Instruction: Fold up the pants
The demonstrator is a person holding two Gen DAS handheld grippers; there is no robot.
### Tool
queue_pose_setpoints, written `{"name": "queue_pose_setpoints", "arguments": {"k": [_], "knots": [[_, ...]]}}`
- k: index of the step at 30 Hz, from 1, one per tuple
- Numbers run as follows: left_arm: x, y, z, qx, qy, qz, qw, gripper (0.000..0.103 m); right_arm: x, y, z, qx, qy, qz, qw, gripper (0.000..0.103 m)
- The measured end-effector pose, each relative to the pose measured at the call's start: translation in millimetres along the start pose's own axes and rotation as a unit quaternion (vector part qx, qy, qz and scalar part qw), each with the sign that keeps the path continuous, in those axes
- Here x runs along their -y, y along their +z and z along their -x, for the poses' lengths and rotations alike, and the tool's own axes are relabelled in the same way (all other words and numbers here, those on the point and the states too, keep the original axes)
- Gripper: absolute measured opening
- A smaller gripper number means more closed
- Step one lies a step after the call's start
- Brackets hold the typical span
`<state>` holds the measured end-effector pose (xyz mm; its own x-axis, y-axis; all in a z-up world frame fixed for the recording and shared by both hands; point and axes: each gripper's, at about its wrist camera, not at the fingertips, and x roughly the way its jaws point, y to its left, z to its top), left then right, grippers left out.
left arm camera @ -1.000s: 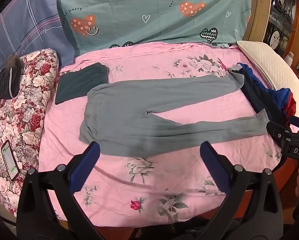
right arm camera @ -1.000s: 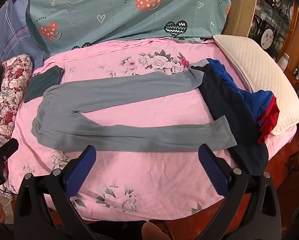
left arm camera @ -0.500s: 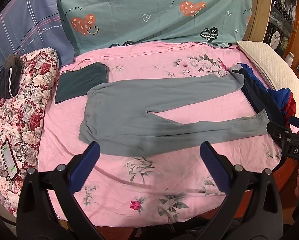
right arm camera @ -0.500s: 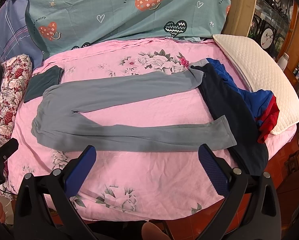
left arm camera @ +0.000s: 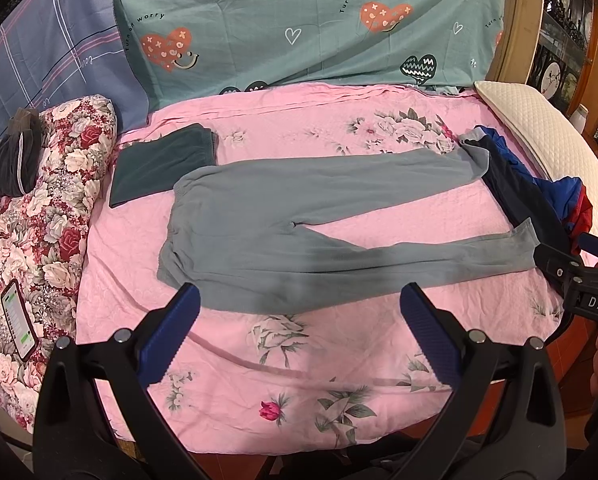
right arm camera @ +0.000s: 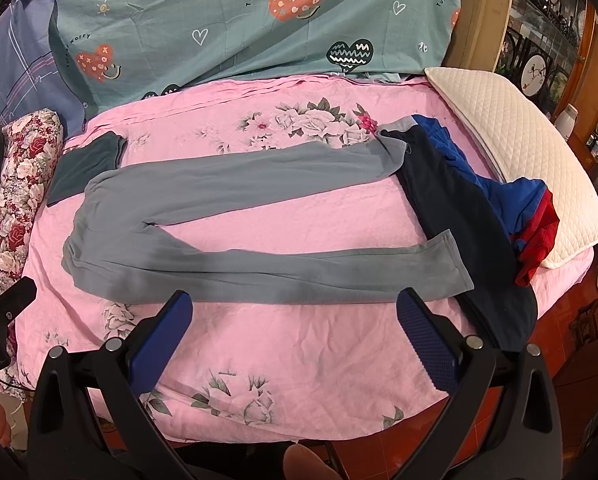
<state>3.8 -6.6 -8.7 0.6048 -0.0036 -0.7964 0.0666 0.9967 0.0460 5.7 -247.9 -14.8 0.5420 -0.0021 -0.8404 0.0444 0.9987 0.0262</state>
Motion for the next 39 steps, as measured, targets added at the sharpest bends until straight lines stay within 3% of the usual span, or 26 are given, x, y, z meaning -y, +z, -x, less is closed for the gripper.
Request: {"name": "queue_pose_setpoints", "arguments": {"k": [39], "knots": [[-3.6, -4.8, -5.3, -0.007, 0.005, 0.006, 0.9999, 0.101, -3.4, 3.6, -6.1, -0.007, 0.006, 0.007, 1.000, 0.102]]}}
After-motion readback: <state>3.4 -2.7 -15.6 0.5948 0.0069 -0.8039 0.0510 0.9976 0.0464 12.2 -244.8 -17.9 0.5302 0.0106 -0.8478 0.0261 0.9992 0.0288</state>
